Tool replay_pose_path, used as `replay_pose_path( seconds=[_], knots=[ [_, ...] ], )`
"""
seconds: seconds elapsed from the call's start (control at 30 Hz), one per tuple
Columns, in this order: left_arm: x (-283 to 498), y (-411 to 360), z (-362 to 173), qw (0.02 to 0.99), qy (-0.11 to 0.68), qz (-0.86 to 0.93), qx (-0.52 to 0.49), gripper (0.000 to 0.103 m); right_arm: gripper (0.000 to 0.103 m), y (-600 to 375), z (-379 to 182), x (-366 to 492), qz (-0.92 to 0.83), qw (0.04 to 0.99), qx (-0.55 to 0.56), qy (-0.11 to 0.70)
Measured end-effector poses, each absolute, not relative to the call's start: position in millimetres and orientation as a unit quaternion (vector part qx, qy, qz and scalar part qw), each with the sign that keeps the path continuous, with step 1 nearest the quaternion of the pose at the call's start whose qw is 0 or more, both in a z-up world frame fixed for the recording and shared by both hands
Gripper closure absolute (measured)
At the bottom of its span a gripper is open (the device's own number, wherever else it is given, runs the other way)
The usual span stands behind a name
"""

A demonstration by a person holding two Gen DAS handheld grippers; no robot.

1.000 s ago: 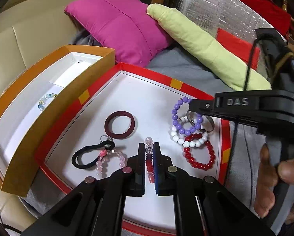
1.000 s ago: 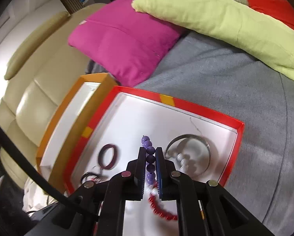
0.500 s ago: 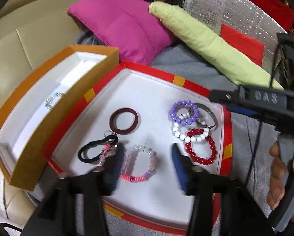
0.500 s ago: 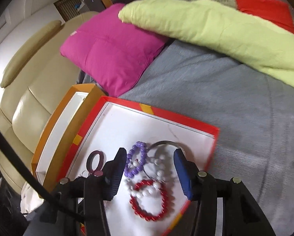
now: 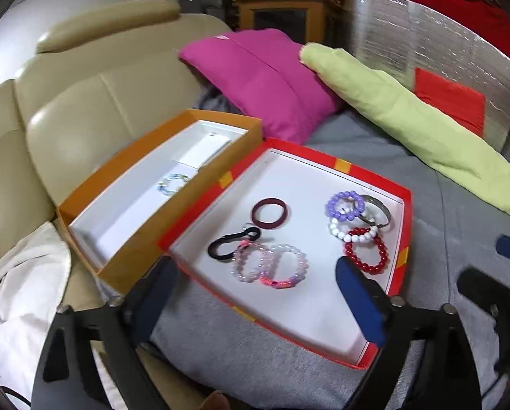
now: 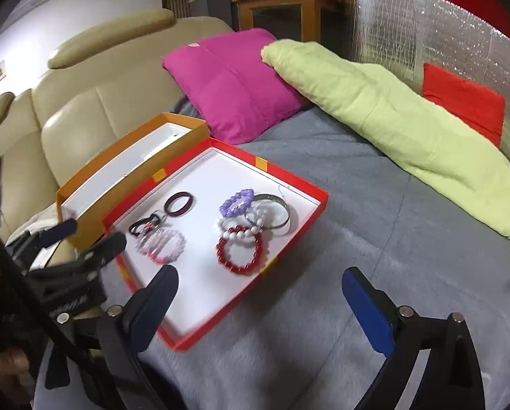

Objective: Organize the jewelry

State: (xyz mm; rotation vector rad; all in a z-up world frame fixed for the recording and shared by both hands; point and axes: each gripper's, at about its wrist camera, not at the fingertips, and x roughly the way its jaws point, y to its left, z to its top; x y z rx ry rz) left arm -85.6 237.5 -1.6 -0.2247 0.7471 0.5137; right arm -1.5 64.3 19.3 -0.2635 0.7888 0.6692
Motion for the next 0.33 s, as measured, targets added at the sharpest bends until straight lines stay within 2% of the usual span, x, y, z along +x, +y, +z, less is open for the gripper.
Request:
replay_pose_path(
  seconds=[0.33],
  knots=[
    [-98,221,13,0.904,0.342,0.229,-0.118,0.004,0.003,51,24,-17,0.323,0.862,-0.111,0.376]
  ],
)
